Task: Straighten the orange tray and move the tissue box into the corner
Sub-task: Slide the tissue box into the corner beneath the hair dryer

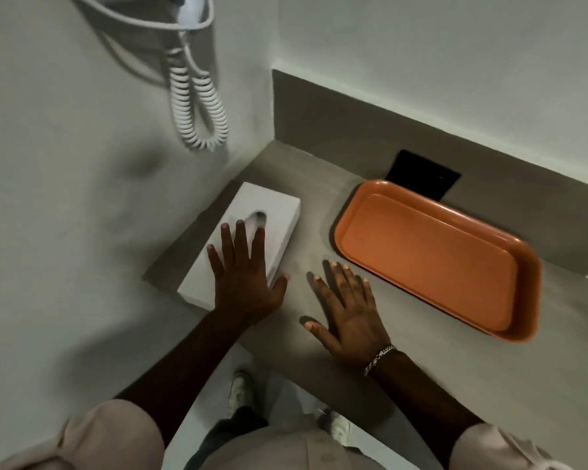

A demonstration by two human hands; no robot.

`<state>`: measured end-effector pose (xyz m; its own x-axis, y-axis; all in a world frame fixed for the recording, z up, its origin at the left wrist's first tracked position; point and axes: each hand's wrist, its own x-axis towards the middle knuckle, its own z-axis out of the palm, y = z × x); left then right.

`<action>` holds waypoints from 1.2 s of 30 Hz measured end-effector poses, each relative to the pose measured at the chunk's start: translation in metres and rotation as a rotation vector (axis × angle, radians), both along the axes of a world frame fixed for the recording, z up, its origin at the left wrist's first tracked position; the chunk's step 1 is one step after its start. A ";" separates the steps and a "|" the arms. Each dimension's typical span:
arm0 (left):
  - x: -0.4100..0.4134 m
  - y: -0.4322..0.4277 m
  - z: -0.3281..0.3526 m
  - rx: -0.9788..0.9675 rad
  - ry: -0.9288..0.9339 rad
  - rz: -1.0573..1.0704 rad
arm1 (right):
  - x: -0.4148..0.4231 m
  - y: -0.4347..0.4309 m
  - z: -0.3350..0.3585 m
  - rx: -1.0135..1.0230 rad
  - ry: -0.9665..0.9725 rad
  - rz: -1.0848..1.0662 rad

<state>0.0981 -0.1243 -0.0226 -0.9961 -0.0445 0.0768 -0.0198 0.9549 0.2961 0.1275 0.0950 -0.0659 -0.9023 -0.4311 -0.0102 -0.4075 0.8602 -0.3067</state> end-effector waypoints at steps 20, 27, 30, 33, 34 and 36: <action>-0.027 -0.017 -0.006 -0.036 -0.140 0.348 | -0.040 -0.034 -0.025 0.158 0.024 0.164; -0.077 -0.034 0.008 -0.015 -0.113 0.322 | -0.042 -0.034 -0.029 0.129 0.022 0.145; -0.095 -0.039 0.009 -0.042 -0.122 0.311 | -0.041 -0.034 -0.028 0.124 0.026 0.145; -0.106 -0.042 0.007 -0.051 -0.116 0.289 | -0.041 -0.034 -0.027 0.124 0.028 0.141; -0.109 -0.042 0.005 -0.056 -0.119 0.285 | -0.042 -0.034 -0.026 0.125 0.026 0.141; -0.111 -0.044 0.002 -0.062 -0.128 0.283 | -0.041 -0.035 -0.025 0.131 0.022 0.146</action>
<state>-0.0133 -0.1681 -0.0202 -0.9466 -0.3204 -0.0368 -0.3206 0.9224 0.2154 0.0860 0.0604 -0.0909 -0.8308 -0.5537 -0.0558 -0.5363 0.8233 -0.1860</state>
